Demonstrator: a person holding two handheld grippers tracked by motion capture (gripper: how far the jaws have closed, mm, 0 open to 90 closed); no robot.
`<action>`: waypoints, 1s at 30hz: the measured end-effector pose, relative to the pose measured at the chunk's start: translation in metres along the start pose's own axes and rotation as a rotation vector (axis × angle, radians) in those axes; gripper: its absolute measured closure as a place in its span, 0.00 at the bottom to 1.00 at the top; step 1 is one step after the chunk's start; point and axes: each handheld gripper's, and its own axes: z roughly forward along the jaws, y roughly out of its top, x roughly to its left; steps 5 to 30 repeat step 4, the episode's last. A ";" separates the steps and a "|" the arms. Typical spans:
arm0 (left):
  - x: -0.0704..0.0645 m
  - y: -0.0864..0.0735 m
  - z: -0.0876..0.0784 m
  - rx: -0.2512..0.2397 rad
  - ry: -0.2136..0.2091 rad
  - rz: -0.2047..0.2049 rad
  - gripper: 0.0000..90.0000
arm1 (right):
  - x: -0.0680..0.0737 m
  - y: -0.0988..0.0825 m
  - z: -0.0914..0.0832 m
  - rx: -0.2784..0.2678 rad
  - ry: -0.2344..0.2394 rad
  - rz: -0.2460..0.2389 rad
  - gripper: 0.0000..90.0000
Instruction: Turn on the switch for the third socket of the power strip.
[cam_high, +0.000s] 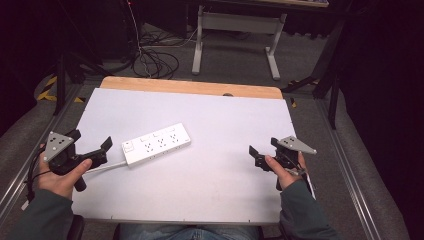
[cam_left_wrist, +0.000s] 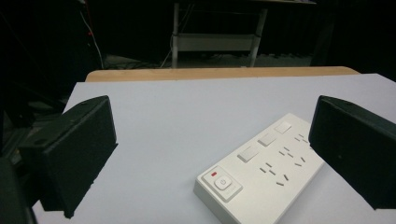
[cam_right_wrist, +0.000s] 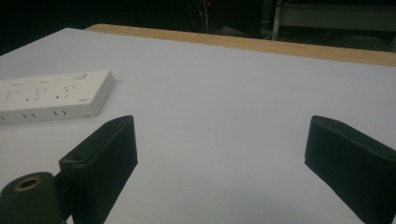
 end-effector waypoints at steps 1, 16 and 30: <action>0.000 0.000 0.000 0.000 -0.005 0.001 0.01 | 0.000 0.000 0.000 0.000 0.000 0.000 0.11; 0.000 0.000 0.001 0.004 -0.008 0.004 0.01 | 0.000 0.000 0.000 0.003 -0.001 -0.003 0.11; 0.000 0.000 0.001 0.004 -0.008 0.004 0.01 | 0.000 0.000 0.000 0.003 -0.001 -0.003 0.11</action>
